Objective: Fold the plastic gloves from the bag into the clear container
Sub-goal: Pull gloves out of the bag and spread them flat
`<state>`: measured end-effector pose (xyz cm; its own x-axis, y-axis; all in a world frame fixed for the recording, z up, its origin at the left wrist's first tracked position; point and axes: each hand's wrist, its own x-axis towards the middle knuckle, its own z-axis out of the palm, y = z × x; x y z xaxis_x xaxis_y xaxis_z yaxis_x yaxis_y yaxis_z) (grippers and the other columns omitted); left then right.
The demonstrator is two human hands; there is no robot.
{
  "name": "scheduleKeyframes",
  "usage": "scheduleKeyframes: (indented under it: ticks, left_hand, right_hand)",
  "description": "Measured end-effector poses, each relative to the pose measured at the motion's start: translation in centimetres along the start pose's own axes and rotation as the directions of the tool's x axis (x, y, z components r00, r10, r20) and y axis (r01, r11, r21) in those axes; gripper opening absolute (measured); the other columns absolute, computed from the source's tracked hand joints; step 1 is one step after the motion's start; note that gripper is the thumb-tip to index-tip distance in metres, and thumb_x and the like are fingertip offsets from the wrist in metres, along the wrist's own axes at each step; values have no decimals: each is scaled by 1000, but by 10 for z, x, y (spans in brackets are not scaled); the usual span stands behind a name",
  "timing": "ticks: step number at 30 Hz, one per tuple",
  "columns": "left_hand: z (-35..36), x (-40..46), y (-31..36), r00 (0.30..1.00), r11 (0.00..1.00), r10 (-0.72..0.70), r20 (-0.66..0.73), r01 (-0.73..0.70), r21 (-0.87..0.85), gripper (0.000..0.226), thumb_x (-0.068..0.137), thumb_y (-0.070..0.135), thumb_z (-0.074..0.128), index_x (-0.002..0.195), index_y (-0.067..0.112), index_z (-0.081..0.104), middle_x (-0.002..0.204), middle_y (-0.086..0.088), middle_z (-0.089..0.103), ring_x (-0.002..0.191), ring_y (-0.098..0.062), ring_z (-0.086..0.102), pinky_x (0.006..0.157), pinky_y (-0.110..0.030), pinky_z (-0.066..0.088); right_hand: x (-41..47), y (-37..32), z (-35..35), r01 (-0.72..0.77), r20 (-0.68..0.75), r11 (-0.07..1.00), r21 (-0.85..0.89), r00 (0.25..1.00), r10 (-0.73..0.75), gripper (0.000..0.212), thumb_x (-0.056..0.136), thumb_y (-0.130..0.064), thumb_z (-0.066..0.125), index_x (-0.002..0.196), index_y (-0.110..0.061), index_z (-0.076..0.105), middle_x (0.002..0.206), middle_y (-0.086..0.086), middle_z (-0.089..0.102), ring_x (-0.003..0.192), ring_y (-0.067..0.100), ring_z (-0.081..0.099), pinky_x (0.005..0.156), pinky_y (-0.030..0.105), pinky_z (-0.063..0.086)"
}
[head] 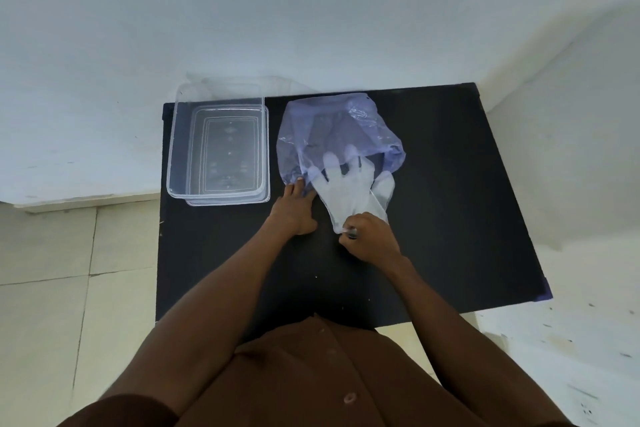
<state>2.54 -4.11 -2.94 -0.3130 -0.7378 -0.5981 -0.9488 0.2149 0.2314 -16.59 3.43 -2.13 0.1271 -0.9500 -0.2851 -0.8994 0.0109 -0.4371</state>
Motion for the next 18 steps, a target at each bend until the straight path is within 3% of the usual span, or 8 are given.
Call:
scheduleKeyframes:
  ticks: [4, 9, 13, 18]
  left_hand:
    - [1, 0, -2, 1000, 1000, 16, -2, -16, 25, 93, 84, 36, 65, 158, 25, 10, 167, -14, -10, 154, -38, 2, 120, -53, 25]
    - [1, -2, -4, 999, 995, 45, 1, -45, 84, 92, 85, 33, 65, 158, 22, 11, 166, -16, -10, 154, -40, 2, 120, -54, 25]
    - [2, -1, -5, 998, 994, 58, -19, -56, 94, 89, 85, 31, 63, 158, 21, 12, 166, -17, -7, 153, -41, 2, 120, -54, 25]
    - [5, 1, -2, 995, 998, 45, -89, -41, 39, 78, 86, 32, 61, 154, 23, 24, 164, -16, 4, 151, -43, 9, 119, -56, 27]
  right_hand:
    - [-12, -5, 4, -67, 63, 998, 20, 996, 66, 26, 78, -22, 62, 59, -11, 47, 61, 1, 53, 63, 19, 53, 60, 37, 48]
    - [-23, -6, 10, -136, 84, 990, 30, 988, 133, 22, 81, -29, 61, 77, -8, 66, 78, 6, 69, 75, 23, 62, 67, 37, 54]
    - [-30, -3, 12, -158, 79, 987, 39, 985, 155, 21, 83, -27, 62, 74, -9, 64, 78, 6, 69, 74, 22, 63, 63, 31, 47]
    - [-44, 7, 9, -170, 137, 981, 95, 978, 156, 22, 87, -29, 63, 91, -9, 72, 91, 6, 73, 87, 21, 67, 81, 36, 56]
